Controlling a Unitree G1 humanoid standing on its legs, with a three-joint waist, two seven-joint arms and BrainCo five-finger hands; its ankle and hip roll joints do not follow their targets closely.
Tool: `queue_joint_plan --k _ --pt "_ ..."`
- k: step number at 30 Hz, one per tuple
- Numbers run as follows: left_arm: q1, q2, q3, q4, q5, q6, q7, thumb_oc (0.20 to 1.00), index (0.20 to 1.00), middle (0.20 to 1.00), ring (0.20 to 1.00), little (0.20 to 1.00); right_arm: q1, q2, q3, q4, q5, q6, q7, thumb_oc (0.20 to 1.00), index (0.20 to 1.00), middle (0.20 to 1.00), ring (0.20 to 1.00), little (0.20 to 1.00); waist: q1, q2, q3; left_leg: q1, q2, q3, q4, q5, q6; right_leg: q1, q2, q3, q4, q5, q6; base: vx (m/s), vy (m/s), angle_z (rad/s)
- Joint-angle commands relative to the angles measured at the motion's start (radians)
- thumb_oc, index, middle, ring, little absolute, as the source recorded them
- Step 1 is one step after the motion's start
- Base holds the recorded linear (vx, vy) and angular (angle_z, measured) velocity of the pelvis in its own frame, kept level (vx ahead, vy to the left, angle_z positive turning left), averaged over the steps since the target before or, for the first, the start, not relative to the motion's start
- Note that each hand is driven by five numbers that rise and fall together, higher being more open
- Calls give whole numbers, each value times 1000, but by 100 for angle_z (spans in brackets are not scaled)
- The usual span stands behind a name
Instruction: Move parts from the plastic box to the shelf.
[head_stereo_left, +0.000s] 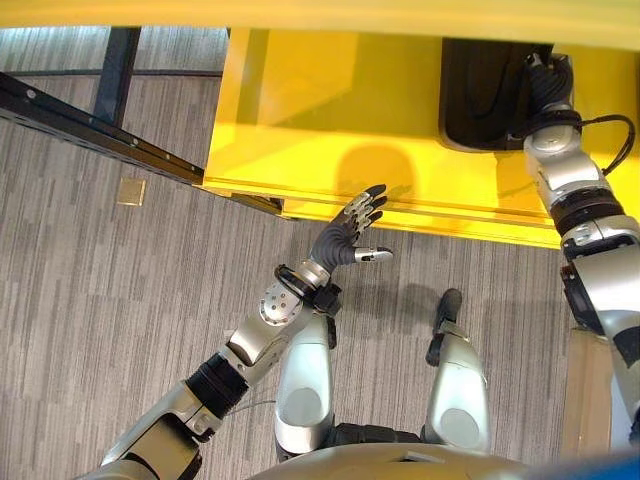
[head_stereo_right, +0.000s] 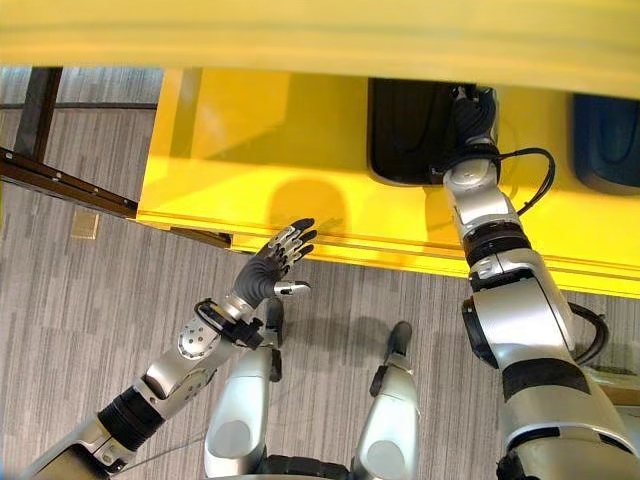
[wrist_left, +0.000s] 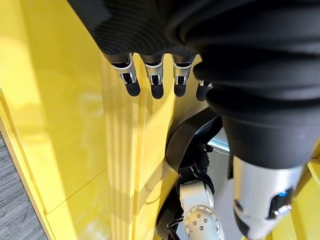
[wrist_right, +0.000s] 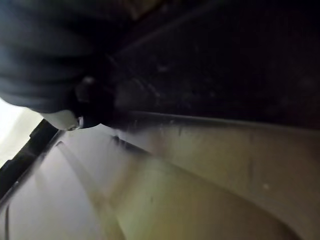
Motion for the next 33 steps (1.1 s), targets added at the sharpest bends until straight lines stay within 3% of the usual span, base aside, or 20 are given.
queue_joint_plan --k 1,23,33 --pt "-9 -9 -39 -61 9 -75 19 1000 1000 1000 1000 1000 -43 -39 60 27 -9 16 -27 200 200 200 200 200 29 25 2 -22 -56 39 70 -40 58 -49 60 -45 164 -78 -79 0 0 0" --pt "5 -9 -64 -65 15 -92 40 1000 1000 1000 1000 1000 -69 -67 86 66 -40 42 -79 200 200 200 200 200 24 30 2 -22 -52 41 85 -50 57 -54 54 -50 190 -91 -84 0 0 0" --pt "9 -10 -77 -67 24 -114 62 1000 1000 1000 1000 1000 -83 -94 110 62 -126 48 -92 200 200 200 200 200 15 31 2 -27 -52 46 92 -57 58 -66 51 -42 202 -95 -85 1 5 -1"
